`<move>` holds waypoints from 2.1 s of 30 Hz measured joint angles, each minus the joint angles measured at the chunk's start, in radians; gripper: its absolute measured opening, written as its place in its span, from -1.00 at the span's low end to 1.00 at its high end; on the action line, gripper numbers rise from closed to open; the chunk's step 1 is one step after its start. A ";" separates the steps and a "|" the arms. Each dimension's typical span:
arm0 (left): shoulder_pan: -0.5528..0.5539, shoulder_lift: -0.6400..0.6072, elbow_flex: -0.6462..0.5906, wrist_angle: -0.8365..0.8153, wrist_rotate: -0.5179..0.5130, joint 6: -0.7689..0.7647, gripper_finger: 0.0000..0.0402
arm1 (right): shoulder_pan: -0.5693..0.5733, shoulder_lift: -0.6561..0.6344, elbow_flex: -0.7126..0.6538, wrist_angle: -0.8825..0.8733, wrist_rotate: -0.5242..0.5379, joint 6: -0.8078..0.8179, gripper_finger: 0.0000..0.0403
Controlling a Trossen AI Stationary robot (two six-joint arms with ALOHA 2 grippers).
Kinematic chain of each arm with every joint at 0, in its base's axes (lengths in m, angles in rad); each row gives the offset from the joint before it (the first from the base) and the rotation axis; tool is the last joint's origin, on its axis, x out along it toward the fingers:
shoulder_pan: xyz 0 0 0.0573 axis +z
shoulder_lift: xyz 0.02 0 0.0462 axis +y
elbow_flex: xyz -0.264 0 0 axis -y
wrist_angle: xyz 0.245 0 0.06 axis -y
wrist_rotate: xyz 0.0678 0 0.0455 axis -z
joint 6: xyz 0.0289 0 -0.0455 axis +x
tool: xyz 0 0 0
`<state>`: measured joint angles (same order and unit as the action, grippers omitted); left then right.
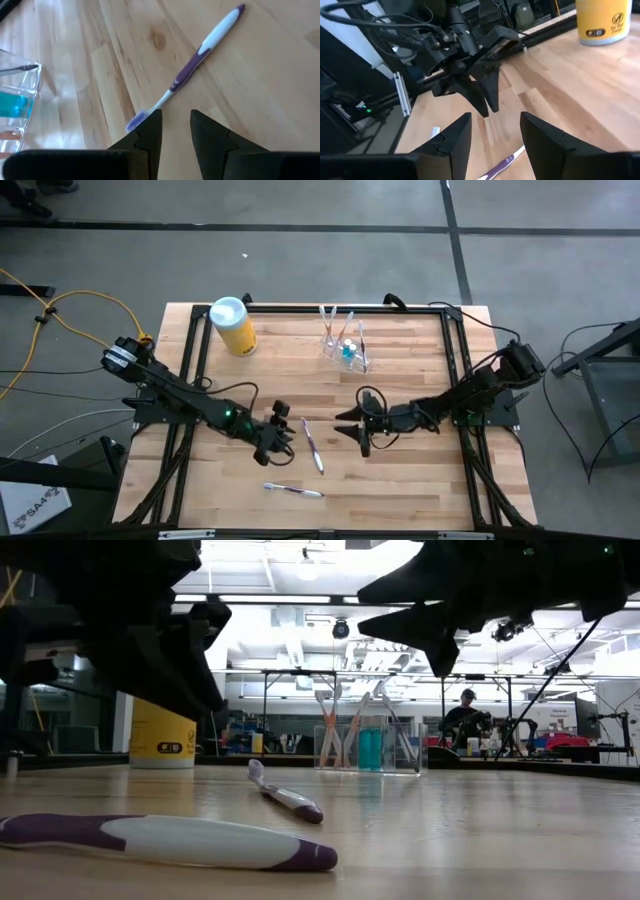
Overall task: Pick & Place toothbrushing station
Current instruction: Put the top purple toothbrush into the transparent organizer
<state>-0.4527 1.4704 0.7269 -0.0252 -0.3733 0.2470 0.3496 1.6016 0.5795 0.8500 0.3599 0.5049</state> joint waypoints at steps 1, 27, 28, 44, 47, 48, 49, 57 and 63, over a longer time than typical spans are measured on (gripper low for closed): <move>-0.004 0.000 0.000 0.004 0.000 -0.004 -0.53 | 0.000 0.000 0.000 -0.008 0.000 0.023 -0.21; -0.082 0.006 0.000 0.039 -0.067 0.006 -0.53 | 0.019 0.011 0.393 -0.723 0.004 0.103 -0.21; -0.078 0.012 0.000 0.040 -0.068 0.039 -0.53 | 0.019 0.011 0.394 -0.730 0.005 0.112 -0.21; 0.033 0.094 0.000 0.111 -0.046 0.283 -0.53 | 0.061 0.011 0.394 -0.738 0.006 0.128 -0.21; 0.032 0.094 0.000 0.165 -0.004 0.285 -0.53 | 0.064 0.011 0.394 -0.741 0.006 0.128 -0.21; 0.032 0.094 0.003 0.173 0.009 0.285 -0.53 | 0.066 0.011 0.394 -0.741 0.005 0.128 -0.21; 0.032 0.093 0.005 0.172 0.015 0.285 -0.53 | 0.069 0.011 0.394 -0.742 0.004 0.128 -0.21; 0.111 0.093 0.037 0.064 0.190 0.149 -0.53 | 0.077 0.011 0.394 -0.791 0.007 0.124 -0.21; 0.170 0.093 0.143 -0.130 0.278 0.182 -0.53 | 0.084 0.011 0.394 -0.855 0.007 0.142 -0.21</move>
<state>-0.2827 1.5635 0.8704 -0.1549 -0.0957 0.4288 0.4334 1.6123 0.9733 -0.0053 0.3672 0.6468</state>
